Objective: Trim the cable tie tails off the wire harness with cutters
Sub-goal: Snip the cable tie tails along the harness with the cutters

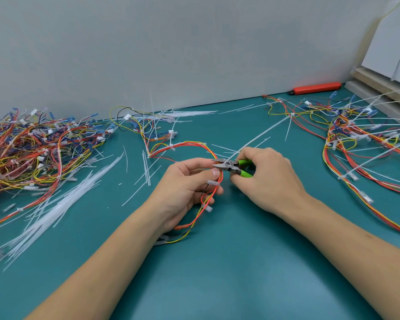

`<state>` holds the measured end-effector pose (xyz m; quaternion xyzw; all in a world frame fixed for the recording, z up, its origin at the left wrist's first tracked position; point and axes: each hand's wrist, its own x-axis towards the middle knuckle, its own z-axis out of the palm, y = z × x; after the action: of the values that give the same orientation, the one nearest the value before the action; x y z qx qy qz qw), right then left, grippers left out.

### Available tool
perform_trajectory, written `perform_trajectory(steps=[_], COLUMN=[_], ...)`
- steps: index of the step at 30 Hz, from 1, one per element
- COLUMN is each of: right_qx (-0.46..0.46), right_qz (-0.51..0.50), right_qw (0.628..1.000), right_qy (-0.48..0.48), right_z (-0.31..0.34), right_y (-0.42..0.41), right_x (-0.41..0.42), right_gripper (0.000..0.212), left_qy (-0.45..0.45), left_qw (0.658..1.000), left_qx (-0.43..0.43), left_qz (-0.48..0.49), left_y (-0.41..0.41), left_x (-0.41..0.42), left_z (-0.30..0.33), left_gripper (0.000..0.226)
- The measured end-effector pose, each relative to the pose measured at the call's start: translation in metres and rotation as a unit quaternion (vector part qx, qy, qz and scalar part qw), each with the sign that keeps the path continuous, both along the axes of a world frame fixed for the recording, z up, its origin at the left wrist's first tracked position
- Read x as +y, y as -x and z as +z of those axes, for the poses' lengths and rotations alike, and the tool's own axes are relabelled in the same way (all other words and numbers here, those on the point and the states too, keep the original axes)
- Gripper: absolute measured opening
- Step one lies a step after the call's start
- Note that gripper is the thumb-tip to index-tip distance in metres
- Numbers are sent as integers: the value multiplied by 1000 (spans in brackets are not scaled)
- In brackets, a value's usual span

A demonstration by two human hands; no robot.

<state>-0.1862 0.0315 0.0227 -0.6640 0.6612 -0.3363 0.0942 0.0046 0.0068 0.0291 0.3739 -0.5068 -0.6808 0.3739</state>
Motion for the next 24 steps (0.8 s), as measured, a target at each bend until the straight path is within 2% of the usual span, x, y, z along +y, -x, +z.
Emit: perform_trajectory(steps=[6, 11, 14, 17, 24], right_qx=[9, 9, 1, 5, 5], right_qz=[-16, -14, -3, -1, 5], right_qw=[1000, 1000, 1000, 1000, 1000], right_qy=[-8, -8, 8, 2, 4], right_z=[-2, -3, -3, -1, -1], right_y=[1, 1, 1, 1, 1], right_x=[0, 0, -1, -1, -1], right_gripper=[31, 26, 11, 24, 14], left_qy=[-1, -3, -3, -2, -6], left_qw=[1000, 1000, 1000, 1000, 1000], left_qx=[4, 2, -3, -7, -11], left_qz=[-1, 5, 6, 5, 9], left_y=[0, 0, 0, 0, 0], left_x=[0, 0, 0, 0, 0], left_z=[1, 0, 0, 0, -1], left_gripper=[10, 10, 11, 12, 14])
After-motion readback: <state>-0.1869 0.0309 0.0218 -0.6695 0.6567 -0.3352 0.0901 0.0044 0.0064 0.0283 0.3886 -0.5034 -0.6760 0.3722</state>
